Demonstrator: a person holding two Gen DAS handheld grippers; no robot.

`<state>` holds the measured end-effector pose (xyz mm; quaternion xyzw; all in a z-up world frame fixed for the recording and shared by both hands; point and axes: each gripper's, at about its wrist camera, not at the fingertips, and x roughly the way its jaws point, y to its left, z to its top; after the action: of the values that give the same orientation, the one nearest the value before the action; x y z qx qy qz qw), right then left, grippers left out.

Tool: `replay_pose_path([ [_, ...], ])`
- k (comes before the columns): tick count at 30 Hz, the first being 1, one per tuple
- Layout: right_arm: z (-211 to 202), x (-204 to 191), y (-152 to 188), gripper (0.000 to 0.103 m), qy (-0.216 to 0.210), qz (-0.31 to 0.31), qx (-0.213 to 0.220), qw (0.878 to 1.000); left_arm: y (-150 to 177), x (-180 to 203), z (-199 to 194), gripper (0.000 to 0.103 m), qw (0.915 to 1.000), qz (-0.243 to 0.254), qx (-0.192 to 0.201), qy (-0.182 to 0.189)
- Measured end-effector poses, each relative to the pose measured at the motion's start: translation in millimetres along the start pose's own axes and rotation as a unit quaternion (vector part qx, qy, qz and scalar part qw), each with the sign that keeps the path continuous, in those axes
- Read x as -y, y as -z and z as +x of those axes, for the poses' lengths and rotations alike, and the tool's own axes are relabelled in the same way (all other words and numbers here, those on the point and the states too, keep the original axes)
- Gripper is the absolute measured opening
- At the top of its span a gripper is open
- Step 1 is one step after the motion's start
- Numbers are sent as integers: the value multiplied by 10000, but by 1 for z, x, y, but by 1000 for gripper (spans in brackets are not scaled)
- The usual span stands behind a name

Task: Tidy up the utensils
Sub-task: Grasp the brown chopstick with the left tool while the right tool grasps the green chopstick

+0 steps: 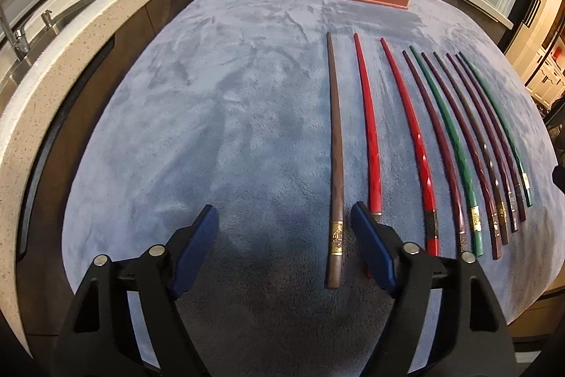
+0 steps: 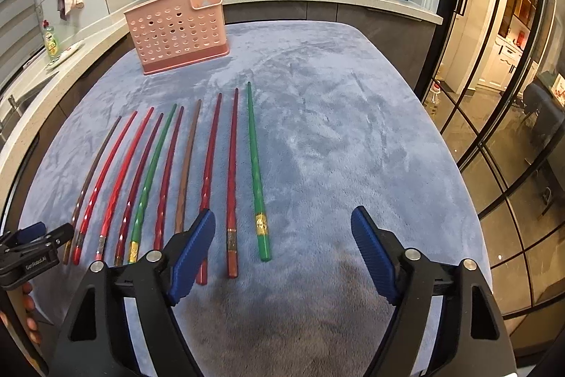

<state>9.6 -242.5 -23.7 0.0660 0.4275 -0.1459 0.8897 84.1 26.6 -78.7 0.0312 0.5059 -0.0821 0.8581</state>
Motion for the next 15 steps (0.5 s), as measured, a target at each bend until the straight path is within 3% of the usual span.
replay_pose_path([
  [3, 8, 0, -2, 66, -5, -19, -68, 10000, -1, 4, 3, 69, 10000, 41, 7, -12],
  [9, 24, 0, -5, 56, -74, -18, -208, 9998, -3, 8, 2, 54, 9999, 131, 9, 30],
  [15, 42, -3, -3, 39, -151, -44, -404, 9991, -3, 10, -1, 28, 9996, 152, -39, 239],
])
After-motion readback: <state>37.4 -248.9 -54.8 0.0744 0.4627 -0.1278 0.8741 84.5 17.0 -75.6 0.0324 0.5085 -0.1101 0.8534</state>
